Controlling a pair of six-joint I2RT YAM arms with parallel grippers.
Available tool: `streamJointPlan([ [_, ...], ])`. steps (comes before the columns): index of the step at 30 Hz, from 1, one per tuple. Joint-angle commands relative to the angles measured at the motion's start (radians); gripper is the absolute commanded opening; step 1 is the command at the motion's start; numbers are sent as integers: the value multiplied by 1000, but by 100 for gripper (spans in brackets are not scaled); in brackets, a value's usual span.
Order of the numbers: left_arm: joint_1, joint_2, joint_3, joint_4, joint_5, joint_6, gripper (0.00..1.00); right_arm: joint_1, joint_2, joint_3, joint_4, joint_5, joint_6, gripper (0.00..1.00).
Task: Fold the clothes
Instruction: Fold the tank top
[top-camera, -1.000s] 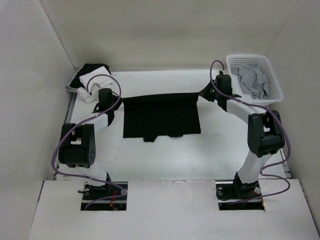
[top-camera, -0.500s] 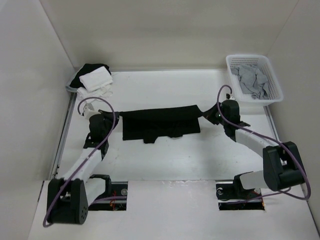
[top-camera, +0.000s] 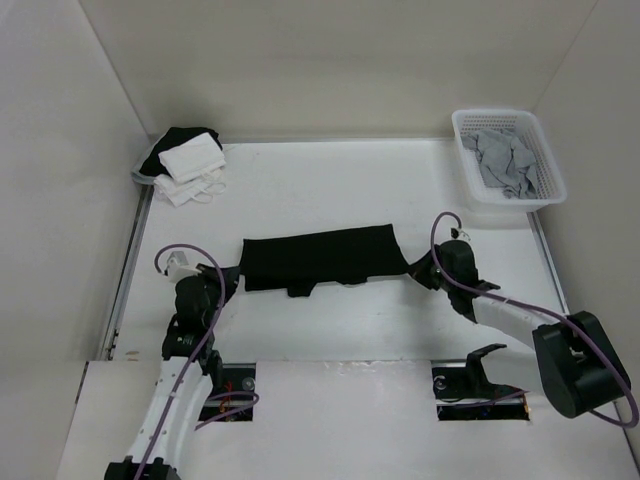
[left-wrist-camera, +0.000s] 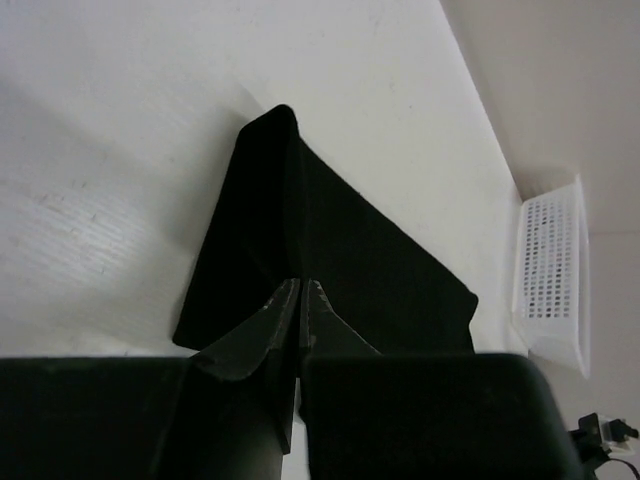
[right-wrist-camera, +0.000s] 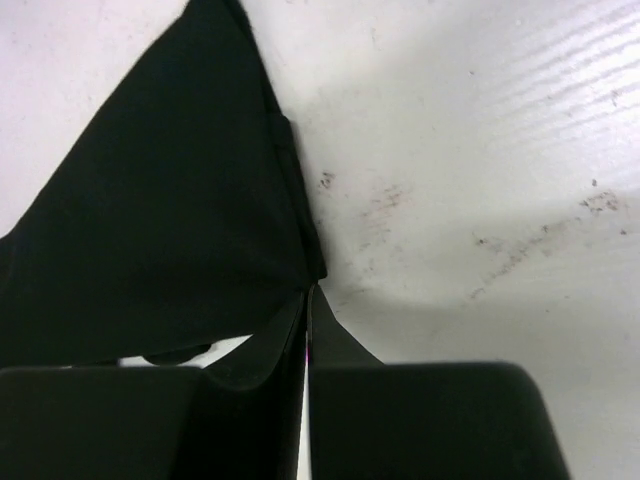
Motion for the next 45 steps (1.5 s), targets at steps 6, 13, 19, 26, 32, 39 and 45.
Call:
streamJointPlan([
  [6,44,-45,-28,-205,-13,-5,9,-25,26,4,29,22,23,9],
  [13,0,-47,101,-191,-73,33,20,-19,-9,38,9,75,8,29],
  [19,-349,240,179,101,-185,20,21,132,-107,134,-73,218,-34,28],
  [26,-707,813,319,497,-279,12,22,366,144,279,39,178,-52,5],
  [32,-703,989,293,633,-223,-37,21,381,293,268,156,164,1,4],
  [39,-631,865,103,624,-211,-19,21,387,303,118,228,196,112,4],
  [45,-462,744,7,562,-141,53,21,533,329,61,280,233,270,5],
])
